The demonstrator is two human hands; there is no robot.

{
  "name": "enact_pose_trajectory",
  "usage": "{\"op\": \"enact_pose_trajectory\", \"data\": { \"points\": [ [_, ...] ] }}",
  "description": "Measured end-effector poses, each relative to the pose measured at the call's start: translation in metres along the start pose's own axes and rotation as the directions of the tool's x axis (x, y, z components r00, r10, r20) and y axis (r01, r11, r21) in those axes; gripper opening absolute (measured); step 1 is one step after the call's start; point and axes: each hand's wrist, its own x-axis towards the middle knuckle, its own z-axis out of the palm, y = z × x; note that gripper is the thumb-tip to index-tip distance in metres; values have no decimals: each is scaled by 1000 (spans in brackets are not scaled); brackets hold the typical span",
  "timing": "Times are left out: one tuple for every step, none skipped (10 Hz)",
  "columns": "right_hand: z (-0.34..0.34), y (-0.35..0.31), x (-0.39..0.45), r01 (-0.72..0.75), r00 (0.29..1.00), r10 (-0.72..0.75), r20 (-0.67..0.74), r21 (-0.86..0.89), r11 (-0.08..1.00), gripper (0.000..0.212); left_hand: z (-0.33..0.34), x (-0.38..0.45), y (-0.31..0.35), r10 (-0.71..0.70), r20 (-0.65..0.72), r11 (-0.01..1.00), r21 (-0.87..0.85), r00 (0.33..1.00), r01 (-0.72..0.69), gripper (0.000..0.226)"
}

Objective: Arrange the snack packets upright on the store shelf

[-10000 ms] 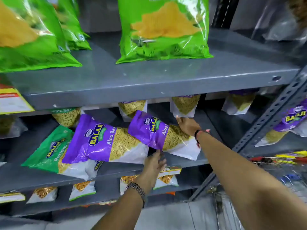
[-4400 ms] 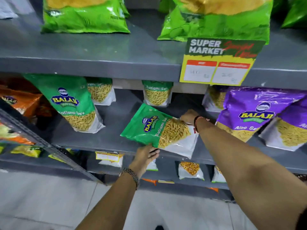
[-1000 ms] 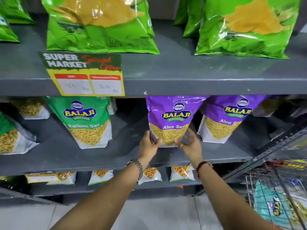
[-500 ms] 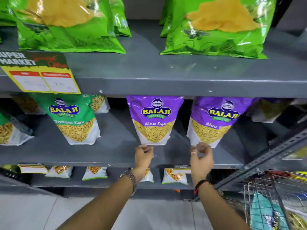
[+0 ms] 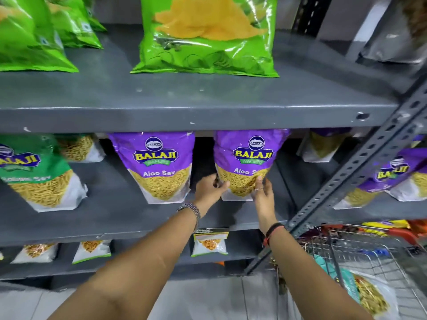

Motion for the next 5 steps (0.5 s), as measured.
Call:
{"op": "enact_pose_trajectory", "data": {
  "points": [
    [-13, 1, 16, 1, 1000, -2, -17, -33, 999, 49, 15, -3, 2, -14, -9, 998, -58, 1000, 14, 55],
    [-28, -1, 33, -28, 999, 27, -19, -69, 997, 54, 28, -9, 11, -2, -40, 996, -95, 999, -2, 50],
    [-38, -4, 41, -32, 999, 31, -10, -142, 989, 53, 37, -4, 14, -4, -37, 996, -86, 999, 1, 54],
    [-45, 8, 50, -58, 998, 57, -11, -184, 981, 85, 39, -1, 16, -13, -6, 996, -85, 1000, 12, 45],
    [-43, -14, 27, -7, 1000, 3, -19, -217, 976, 67, 34, -15, 26, 7, -62, 999, -42, 998, -10, 42]
  ]
}}
